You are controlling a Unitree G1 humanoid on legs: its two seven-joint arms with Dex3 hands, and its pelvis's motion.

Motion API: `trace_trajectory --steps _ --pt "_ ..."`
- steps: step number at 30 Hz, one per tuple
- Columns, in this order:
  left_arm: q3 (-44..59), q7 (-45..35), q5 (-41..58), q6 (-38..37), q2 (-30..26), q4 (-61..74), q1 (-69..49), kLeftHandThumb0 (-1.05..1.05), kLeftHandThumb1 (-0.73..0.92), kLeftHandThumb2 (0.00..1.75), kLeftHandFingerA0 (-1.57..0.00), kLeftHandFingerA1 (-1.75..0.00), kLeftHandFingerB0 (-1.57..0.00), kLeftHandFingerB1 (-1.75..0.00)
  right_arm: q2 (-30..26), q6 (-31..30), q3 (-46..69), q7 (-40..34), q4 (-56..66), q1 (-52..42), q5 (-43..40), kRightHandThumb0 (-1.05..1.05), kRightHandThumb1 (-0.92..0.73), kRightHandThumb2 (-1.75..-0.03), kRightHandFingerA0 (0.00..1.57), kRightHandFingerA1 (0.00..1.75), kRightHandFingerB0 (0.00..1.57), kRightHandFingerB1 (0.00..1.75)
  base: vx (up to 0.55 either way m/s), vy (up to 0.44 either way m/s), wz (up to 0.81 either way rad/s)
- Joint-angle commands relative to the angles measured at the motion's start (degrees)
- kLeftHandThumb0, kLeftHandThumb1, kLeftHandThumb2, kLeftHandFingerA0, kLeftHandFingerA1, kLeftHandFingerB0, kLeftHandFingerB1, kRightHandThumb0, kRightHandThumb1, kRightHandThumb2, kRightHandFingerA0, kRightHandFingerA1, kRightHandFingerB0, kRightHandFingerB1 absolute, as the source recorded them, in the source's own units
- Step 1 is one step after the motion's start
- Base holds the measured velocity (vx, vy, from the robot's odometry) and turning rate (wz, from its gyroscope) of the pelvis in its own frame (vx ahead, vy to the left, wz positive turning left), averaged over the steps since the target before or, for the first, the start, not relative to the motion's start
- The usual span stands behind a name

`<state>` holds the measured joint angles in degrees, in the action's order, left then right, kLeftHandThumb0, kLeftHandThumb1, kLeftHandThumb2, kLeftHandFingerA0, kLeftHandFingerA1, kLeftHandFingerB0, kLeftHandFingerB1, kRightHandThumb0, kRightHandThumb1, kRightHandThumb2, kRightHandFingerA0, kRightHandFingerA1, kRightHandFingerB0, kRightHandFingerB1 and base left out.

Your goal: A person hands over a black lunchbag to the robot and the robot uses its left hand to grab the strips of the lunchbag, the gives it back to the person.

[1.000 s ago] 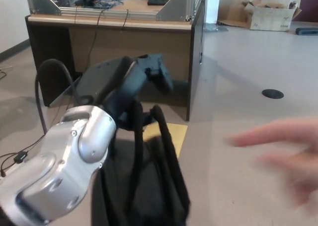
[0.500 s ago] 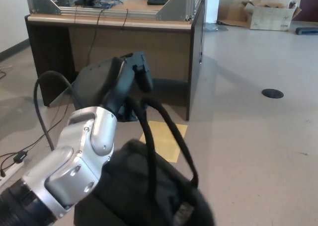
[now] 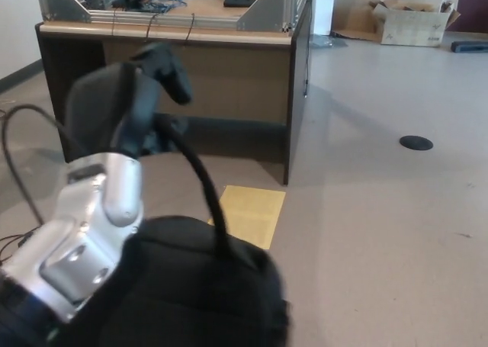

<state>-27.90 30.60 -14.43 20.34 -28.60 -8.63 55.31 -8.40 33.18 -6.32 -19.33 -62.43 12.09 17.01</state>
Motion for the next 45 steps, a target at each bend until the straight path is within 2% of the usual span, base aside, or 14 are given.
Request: trace_trajectory --steps 1,3,4,15,19,22,23,24,28,30,32,33,41,45 --pt "22.19 27.67 -14.09 -29.57 -8.02 15.57 -9.62 -0.15 0.67 0.56 -0.77 -1.75 -0.6 -1.65 -1.46 0.98 0.46 1.02 -0.05 0.15 -0.57 -0.44 -0.46 -0.84 0.41 0.58 0.34 0.51 0.0 0.0 0.0" --pt "26.0 26.47 -14.72 -30.8 -8.4 21.14 -12.34 -0.13 0.65 0.57 -0.79 -1.75 -0.62 -1.64 -1.56 0.98 0.37 0.36 -0.18 0.31 -0.24 -0.42 -0.46 -0.85 0.41 0.59 0.34 0.51 0.0 0.0 0.0" --pt "27.06 26.66 -16.57 -28.67 -8.78 23.84 -13.38 -0.14 0.63 0.56 -0.83 -1.75 -0.65 -1.63 -1.6 0.97 0.31 0.09 -0.12 0.33 -0.08 -0.39 -0.63 -0.58 0.48 0.47 0.46 0.38 0.0 0.0 0.0" --pt "39.98 22.6 -17.78 -32.79 -8.65 35.46 -23.25 -0.1 0.66 0.58 -0.88 -1.75 -0.63 -1.69 -1.95 0.05 0.05 -0.33 0.38 0.37 0.5 -0.39 -0.63 -0.59 0.49 0.47 0.46 0.38 0.0 0.0 0.0" --pt "47.04 19.15 -15.95 -35.24 -6.54 41.03 -33.06 -0.13 0.68 0.58 -0.86 -1.75 -0.63 -1.7 -1.69 -0.15 0.39 0.18 0.28 0.83 0.05 -0.37 -0.63 -0.59 0.48 0.46 0.46 0.38 0.0 0.0 0.0" --pt "52.02 20.99 -18.4 -37.92 -5.14 41.59 -41.53 -0.14 0.66 0.59 -0.9 -1.75 -0.62 -1.71 -1.79 -0.25 0.43 0.11 0.19 0.72 0.16 -0.37 -0.63 -0.58 0.48 0.46 0.46 0.38 0.0 0.0 0.0" --pt "53.31 21.23 -17.92 -39.96 -4.2 41.16 -44.61 -0.17 0.48 0.84 -1.24 -1.43 -0.95 -1.28 -1.84 -0.05 0.36 -0.01 0.03 0.63 0.31 -0.37 -0.63 -0.58 0.49 0.47 0.47 0.38 0.0 0.0 0.0" --pt "54.1 21.23 -17.58 -41.37 -3.37 40.87 -47.35 -0.14 0.66 0.58 -0.92 -1.75 -0.64 -1.68 -1.82 -0.05 0.28 0.01 0.01 0.5 0.41 -0.39 -0.64 -0.59 0.49 0.46 0.46 0.38 0.0 0.0 0.0" --pt "55.64 22.85 -18.18 -45.54 -1.66 39.16 -53.84 -0.16 0.64 0.58 -0.93 -1.74 -0.68 -1.63 -1.5 0.08 0.24 0.18 -0.38 0.46 0.37 -0.39 -0.64 -0.59 0.48 0.46 0.46 0.38 0.0 0.0 0.0" --pt "55.19 25.32 -20.36 -47.54 -1.06 36.85 -57.45 -0.19 0.63 0.62 -0.97 -1.74 -0.69 -1.5 -1.44 0.29 0.42 0.31 -0.34 0.61 0.14 -0.38 -0.64 -0.59 0.48 0.46 0.46 0.38 0.0 0.0 0.0" --pt "54.56 25.78 -21.01 -49.35 -0.93 35.65 -59.41 -0.16 0.64 0.59 -0.95 -1.69 -0.71 -1.57 -1.47 -0.7 0.17 -0.28 -0.17 0.88 0.65 -0.38 -0.64 -0.59 0.49 0.45 0.46 0.38 0.0 0.0 0.0" --pt "54.02 26.04 -21.77 -49.59 -0.7 35.52 -60.36 -0.15 0.63 0.61 -0.97 -1.75 -0.7 -1.51 -1.41 -0.43 0.35 -0.22 -0.26 1.02 0.45 -0.36 -0.63 -0.58 0.49 0.46 0.46 0.38 0.0 0.0 0.0" --pt "51.06 28.76 -26.14 -52.58 0.86 33.96 -66.21 -0.15 0.61 0.61 -0.98 -1.73 -0.75 -1.5 -1.49 -0.85 0.38 0.33 -0.09 1.67 0.42 -0.38 -0.63 -0.59 0.48 0.45 0.46 0.38 0.0 0.0 0.0" --pt "47.31 30.34 -28.32 -53.67 2.91 32.53 -67.69 -0.11 0.54 0.62 -0.95 -1.73 -0.78 -1.61 -1.28 0.12 0.58 0.63 -0.48 1.79 0.02 -0.38 -0.63 -0.58 0.48 0.46 0.46 0.39 0.0 0.0 0.0"
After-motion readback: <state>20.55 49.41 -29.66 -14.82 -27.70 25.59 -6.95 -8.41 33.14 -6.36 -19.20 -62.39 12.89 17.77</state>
